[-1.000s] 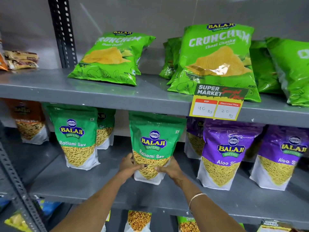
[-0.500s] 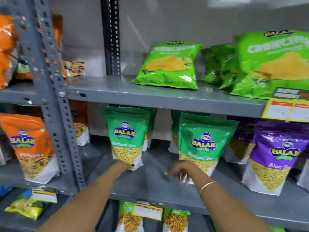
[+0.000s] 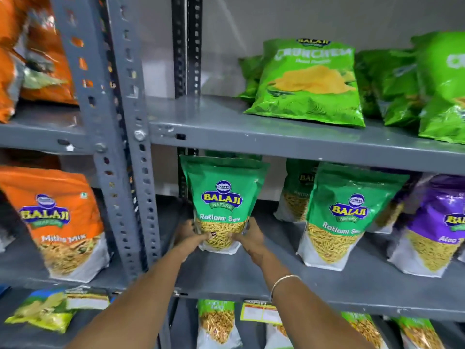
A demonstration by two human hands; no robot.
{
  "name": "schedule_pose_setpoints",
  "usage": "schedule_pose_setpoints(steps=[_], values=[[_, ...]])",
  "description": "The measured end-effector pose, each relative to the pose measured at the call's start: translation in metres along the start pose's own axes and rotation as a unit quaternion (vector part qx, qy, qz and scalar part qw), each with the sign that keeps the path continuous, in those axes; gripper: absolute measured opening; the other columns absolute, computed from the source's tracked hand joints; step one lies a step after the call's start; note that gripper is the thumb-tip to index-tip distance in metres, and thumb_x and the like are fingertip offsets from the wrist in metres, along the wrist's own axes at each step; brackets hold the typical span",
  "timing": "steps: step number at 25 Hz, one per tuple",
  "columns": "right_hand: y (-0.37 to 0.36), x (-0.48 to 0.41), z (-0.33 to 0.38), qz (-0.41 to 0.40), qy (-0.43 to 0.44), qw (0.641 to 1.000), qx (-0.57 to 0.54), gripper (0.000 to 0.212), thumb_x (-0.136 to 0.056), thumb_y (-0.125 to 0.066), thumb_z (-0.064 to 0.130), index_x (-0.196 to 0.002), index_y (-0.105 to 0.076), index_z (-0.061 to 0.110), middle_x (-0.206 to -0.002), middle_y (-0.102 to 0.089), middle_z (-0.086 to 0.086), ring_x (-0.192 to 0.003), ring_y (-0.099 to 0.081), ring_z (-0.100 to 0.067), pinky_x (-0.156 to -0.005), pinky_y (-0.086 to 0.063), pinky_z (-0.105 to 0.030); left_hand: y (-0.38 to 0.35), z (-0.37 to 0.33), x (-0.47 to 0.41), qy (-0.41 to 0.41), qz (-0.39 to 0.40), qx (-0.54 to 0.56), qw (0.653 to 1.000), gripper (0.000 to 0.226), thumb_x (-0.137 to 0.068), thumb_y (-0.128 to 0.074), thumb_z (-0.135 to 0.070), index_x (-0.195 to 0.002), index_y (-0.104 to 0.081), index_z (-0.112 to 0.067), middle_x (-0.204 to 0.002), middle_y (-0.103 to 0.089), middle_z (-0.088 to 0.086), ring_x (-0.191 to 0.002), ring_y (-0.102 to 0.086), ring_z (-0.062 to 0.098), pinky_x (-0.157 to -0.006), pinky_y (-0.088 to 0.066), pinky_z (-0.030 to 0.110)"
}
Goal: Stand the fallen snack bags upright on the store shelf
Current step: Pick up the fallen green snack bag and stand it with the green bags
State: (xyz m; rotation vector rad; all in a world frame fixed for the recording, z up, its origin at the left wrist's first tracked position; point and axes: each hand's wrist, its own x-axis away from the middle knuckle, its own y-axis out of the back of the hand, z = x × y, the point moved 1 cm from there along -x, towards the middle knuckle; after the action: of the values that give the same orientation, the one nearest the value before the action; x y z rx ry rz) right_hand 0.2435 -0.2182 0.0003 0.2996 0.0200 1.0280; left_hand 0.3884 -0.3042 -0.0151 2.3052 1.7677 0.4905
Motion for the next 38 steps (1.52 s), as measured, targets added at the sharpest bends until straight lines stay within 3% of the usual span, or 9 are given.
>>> schedule_pose_setpoints(steps=[3,7,10,14,19,27,31,34,38], values=[[0.005,0.019,-0.007,-0.022,0.019,0.999,0.04,0.055,-0.072,-0.072,0.002,-0.12,-0.046,0.0,-0.124,-0.059,-0.018,-0.111,-0.056,-0.032,-0.097,-0.046,-0.048,0.005,0.005,0.018,-0.002,0.026,-0.006,1.0,0.052,-0.071,-0.076,-0.006,-0.116,-0.052,0.003,-0.124,-0.062,0.022,-0.106,-0.059,0.026,-0.091,-0.046,0.037],[0.016,0.048,-0.01,-0.016,0.037,0.996,0.081,0.06,-0.073,-0.073,0.005,-0.126,-0.046,0.001,-0.126,-0.058,-0.017,-0.113,-0.055,-0.032,-0.084,-0.042,-0.03,0.013,0.009,0.052,-0.002,0.037,-0.05,0.998,0.057,-0.07,-0.078,-0.014,-0.116,-0.05,0.001,-0.126,-0.061,0.019,-0.115,-0.058,0.031,-0.097,-0.047,0.04],[0.021,0.061,-0.016,-0.012,0.039,0.995,0.086,0.071,-0.069,-0.078,0.011,-0.131,-0.044,0.006,-0.129,-0.058,-0.015,-0.112,-0.057,-0.033,-0.088,-0.048,-0.037,0.017,0.01,0.075,-0.009,0.028,-0.083,0.996,0.062,-0.066,-0.081,-0.023,-0.117,-0.053,-0.002,-0.125,-0.063,0.016,-0.115,-0.059,0.03,-0.096,-0.048,0.039],[0.022,0.07,-0.023,-0.003,0.036,0.995,0.094,0.074,-0.067,-0.08,0.022,-0.131,-0.044,0.015,-0.112,-0.055,0.001,-0.088,-0.051,-0.02,-0.056,-0.042,-0.019,0.022,0.009,0.093,-0.007,0.039,-0.091,0.995,0.067,-0.063,-0.083,-0.025,-0.118,-0.054,-0.001,-0.125,-0.063,0.018,-0.115,-0.06,0.03,-0.098,-0.048,0.041],[0.023,0.073,-0.025,-0.003,0.044,0.993,0.109,0.071,-0.066,-0.08,0.025,-0.128,-0.045,0.015,-0.109,-0.055,0.002,-0.086,-0.052,-0.019,-0.039,-0.038,-0.006,0.022,0.009,0.099,-0.003,0.043,-0.115,0.992,0.07,-0.063,-0.083,-0.028,-0.121,-0.053,-0.002,-0.128,-0.061,0.017,-0.117,-0.058,0.032,-0.098,-0.046,0.04],[0.026,0.075,-0.024,0.021,0.032,0.993,0.107,0.075,-0.07,-0.078,0.02,-0.134,-0.04,0.009,-0.138,-0.05,-0.013,-0.122,-0.051,-0.031,-0.092,-0.047,-0.041,0.029,0.005,0.092,0.029,0.122,-0.184,0.975,0.081,-0.064,-0.08,-0.038,-0.132,-0.045,-0.01,-0.138,-0.054,0.012,-0.123,-0.053,0.029,-0.104,-0.045,0.043],[0.066,0.072,-0.035,0.001,-0.015,0.986,0.164,0.086,-0.073,-0.075,0.03,-0.139,-0.029,0.001,-0.144,-0.041,-0.017,-0.131,-0.041,-0.032,-0.104,-0.039,-0.041,0.028,-0.014,0.102,0.239,0.281,-0.351,0.861,0.069,-0.086,-0.054,-0.045,-0.135,-0.038,0.001,-0.146,-0.043,0.016,-0.13,-0.049,0.028,-0.107,-0.04,0.042],[0.127,0.068,-0.053,-0.056,-0.068,0.976,0.197,0.074,-0.076,-0.072,0.03,-0.131,-0.038,-0.005,-0.136,-0.048,-0.019,-0.125,-0.046,-0.033,-0.093,-0.041,-0.035,-0.012,-0.04,0.114,0.273,0.375,-0.376,0.802,0.057,-0.09,-0.044,-0.048,-0.117,-0.049,0.002,-0.147,-0.042,0.018,-0.135,-0.044,0.029,-0.108,-0.037,0.043],[0.214,0.049,-0.068,-0.144,-0.11,0.97,0.16,0.089,-0.067,-0.079,0.031,-0.134,-0.03,-0.002,-0.141,-0.042,-0.022,-0.128,-0.043,-0.036,-0.104,-0.041,-0.043,-0.102,-0.072,0.118,0.176,0.366,-0.287,0.867,0.073,-0.089,-0.047,-0.047,-0.141,-0.03,0.001,-0.147,-0.039,0.02,-0.134,-0.042,0.033,-0.108,-0.038,0.047]])
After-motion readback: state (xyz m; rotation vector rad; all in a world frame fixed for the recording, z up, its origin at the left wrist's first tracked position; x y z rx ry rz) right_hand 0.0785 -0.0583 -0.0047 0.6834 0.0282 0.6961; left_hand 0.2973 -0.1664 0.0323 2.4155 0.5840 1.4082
